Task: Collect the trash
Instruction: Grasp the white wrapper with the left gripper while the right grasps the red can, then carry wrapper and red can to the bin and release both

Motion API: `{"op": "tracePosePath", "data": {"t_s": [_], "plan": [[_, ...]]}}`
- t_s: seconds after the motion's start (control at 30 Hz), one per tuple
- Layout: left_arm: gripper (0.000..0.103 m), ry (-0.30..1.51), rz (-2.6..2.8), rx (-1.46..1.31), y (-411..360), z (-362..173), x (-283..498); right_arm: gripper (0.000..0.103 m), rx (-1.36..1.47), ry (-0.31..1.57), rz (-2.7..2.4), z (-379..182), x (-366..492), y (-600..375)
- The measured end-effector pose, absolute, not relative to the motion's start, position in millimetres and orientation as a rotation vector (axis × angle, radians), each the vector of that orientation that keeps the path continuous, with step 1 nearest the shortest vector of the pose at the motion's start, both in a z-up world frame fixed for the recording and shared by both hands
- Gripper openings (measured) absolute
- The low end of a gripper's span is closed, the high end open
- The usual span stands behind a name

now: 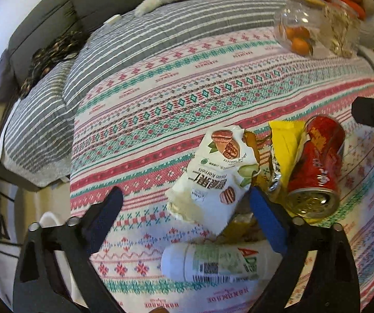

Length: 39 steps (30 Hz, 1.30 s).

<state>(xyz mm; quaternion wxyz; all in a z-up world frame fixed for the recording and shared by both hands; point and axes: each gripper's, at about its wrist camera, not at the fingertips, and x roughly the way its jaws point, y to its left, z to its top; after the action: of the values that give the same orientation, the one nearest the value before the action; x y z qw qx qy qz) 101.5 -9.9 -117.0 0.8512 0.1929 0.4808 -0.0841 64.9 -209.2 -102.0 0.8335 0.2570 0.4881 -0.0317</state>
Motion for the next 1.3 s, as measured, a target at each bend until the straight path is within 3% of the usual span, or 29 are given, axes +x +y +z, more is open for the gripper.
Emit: {"op": "tracePosePath", "data": {"t_s": [0.1,0.2,0.3,0.63,0.67,0.7,0.8,1.3], "plan": [[0.064,1.014,-0.2,0.407,-11,-122,110,0.096,0.605,1.072,-0.059,-113,68,-203],[0.025,1.046,-0.227,0.358,-8,-124,118,0.096,0.617,1.084,-0.046,-116,72,-196],[0.011,1.035,-0.228,0.311,0,-117,118,0.096,0.61,1.091,-0.043,-117,76,-186],[0.009,0.908,-0.17,0.164,38,-69,109,0.095,0.649,1.144,-0.048,-135,88,-164],[0.009,0.904,-0.173,0.162,39,-67,107,0.09,0.641,1.14,-0.049,-136,87,-162],[0.009,0.903,-0.177,0.166,39,-66,106,0.078,0.632,1.138,-0.05,-137,86,-163],[0.009,0.904,-0.184,0.163,39,-66,106,0.075,0.614,1.117,-0.047,-138,84,-164],[0.009,0.78,-0.222,-0.018,53,-30,99,0.068,0.403,0.724,0.035,-61,66,-166]]}}
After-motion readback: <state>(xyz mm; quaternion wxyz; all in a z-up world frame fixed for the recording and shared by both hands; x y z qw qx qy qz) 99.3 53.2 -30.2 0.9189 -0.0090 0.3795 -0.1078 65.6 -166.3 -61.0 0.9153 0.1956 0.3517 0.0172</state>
